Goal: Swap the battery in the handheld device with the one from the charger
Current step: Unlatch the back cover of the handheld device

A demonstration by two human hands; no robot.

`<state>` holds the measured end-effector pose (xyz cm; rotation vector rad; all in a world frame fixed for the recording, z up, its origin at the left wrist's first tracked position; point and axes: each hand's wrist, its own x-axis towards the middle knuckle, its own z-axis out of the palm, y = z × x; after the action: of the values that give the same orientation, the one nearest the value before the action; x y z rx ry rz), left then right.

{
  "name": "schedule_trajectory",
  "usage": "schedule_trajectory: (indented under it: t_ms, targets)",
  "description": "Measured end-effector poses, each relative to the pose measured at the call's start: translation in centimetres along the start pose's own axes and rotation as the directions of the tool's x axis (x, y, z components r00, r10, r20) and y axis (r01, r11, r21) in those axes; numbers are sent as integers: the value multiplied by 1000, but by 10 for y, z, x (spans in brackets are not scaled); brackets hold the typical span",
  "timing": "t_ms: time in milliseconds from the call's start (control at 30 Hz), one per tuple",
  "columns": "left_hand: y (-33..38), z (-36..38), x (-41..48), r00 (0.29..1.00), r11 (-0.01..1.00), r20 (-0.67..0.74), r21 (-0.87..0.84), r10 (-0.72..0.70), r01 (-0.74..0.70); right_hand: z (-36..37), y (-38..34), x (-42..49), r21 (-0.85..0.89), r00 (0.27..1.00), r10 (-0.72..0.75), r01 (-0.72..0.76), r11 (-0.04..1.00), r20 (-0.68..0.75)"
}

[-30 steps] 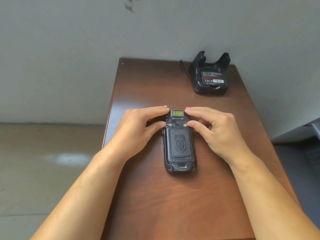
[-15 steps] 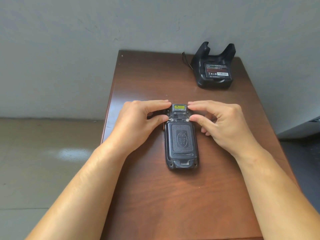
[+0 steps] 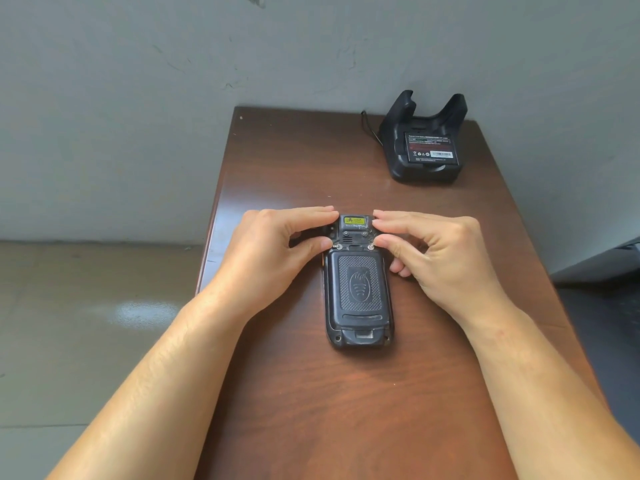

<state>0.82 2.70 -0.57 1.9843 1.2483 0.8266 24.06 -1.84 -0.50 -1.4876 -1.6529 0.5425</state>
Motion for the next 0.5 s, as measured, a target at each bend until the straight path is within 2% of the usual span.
schedule_trajectory:
  t_ms: [267, 500]
  targets:
    - [2, -1, 0, 1000, 1000, -10, -8, -14, 14, 1, -5, 2, 26, 994, 106, -106, 994, -1]
    - [1, -1, 1, 1000, 999, 6, -41, -20, 20, -4, -16, 7, -67, 985, 168, -165, 984, 47]
